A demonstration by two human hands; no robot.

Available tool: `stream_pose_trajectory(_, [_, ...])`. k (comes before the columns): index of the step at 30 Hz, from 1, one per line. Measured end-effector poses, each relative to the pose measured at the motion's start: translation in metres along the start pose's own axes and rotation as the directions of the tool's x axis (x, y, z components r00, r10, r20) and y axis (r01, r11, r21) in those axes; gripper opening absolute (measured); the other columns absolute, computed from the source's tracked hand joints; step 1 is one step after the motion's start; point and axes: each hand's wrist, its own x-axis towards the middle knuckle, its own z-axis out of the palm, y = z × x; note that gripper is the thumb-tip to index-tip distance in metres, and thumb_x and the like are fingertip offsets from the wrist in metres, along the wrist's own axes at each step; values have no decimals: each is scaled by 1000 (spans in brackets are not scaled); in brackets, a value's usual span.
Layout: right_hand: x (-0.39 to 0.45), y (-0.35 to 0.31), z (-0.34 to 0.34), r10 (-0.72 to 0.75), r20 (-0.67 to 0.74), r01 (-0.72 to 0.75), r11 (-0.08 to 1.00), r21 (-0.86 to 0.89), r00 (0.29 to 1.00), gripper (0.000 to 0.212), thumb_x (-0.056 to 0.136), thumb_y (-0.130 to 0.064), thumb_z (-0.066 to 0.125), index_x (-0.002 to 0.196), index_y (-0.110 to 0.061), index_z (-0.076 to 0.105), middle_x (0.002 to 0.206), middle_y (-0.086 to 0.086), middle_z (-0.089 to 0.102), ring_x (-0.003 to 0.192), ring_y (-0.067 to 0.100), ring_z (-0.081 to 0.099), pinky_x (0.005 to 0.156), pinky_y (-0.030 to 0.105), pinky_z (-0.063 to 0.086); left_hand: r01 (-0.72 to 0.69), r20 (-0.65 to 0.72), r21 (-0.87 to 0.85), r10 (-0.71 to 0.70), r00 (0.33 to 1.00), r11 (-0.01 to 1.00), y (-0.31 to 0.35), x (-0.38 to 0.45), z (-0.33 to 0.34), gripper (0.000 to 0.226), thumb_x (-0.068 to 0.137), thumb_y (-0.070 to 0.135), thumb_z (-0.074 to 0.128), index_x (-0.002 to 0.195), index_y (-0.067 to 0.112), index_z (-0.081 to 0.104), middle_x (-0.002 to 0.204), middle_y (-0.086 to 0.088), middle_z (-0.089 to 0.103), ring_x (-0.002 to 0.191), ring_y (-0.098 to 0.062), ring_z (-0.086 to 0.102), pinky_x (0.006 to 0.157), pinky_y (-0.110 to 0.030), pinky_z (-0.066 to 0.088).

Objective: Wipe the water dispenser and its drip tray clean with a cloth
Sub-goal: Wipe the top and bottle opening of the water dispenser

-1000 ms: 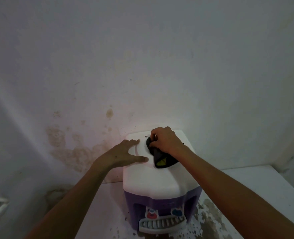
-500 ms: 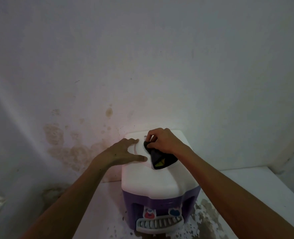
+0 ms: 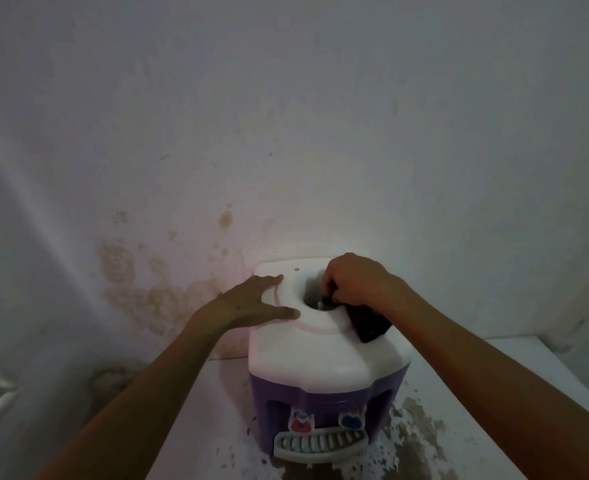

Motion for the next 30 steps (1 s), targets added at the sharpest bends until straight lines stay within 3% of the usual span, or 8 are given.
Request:
stream_pose_trajectory(4, [7,8,19,-40,-155,34,999,-39,987,17,89,-17,68,96,-31,73,107,-7,58,104,16,53,67,31,42,-15,-7,12,15,1000,1000,0,0,1,97,79,77,62,158,40,20,167,4,20,149,-22,29,120,-47,31])
stream_pose_trajectory(8, [17,9,23,-124,-208,114,992,-60,970,14,91,-20,67,102,-25,73,107,-3,58,102,20,54,71,34,49,-6,2,52,6,1000,999,1,3,0,97,79,78,60,158,40,19,167,3,20,149,-23,30,119,-48,31])
stream_pose_trajectory(11, [22,4,18,-118,-105,117,993,-17,987,12,87,-16,68,97,-21,74,103,0,65,95,22,62,76,35,53,-5,1,54,5,1000,999,1,5,-1,99,77,79,61,158,41,19,167,4,21,148,-23,31,119,-47,31])
stream_pose_trajectory(15, [23,-7,22,-110,45,114,988,-105,993,15,88,-10,63,99,-10,71,98,8,66,79,23,61,61,30,43,11,4,43,-11,1000,999,-4,7,1,103,72,85,60,157,44,20,167,5,21,147,-23,32,119,-51,32])
stream_pose_trajectory(22, [15,15,4,-158,161,147,986,75,974,15,89,-26,68,95,-36,77,103,-7,67,98,16,62,87,37,56,-1,3,18,1,1000,1000,-3,5,0,101,73,82,62,157,43,21,167,6,21,148,-22,31,120,-51,31])
stream_pose_trajectory(24, [13,18,3,-140,91,129,985,114,986,14,90,-24,68,98,-30,77,104,-4,67,98,17,62,88,36,55,-3,2,15,3,1000,1000,-3,4,0,101,74,81,63,157,43,21,166,6,21,148,-21,31,119,-48,32])
stream_pose_trajectory(26, [14,20,7,-115,-63,123,982,143,991,14,92,-19,66,102,-21,77,107,-1,65,101,19,61,89,33,52,-7,4,10,7,1000,1000,-3,4,-1,100,75,80,64,157,42,21,166,6,21,148,-21,31,118,-47,31])
stream_pose_trajectory(30, [14,22,19,-111,-310,151,982,111,944,16,96,-18,62,103,-16,76,108,1,61,105,20,54,85,31,47,-10,9,19,10,1000,1000,-2,5,-2,101,74,80,63,157,42,21,167,5,21,148,-22,30,119,-47,31])
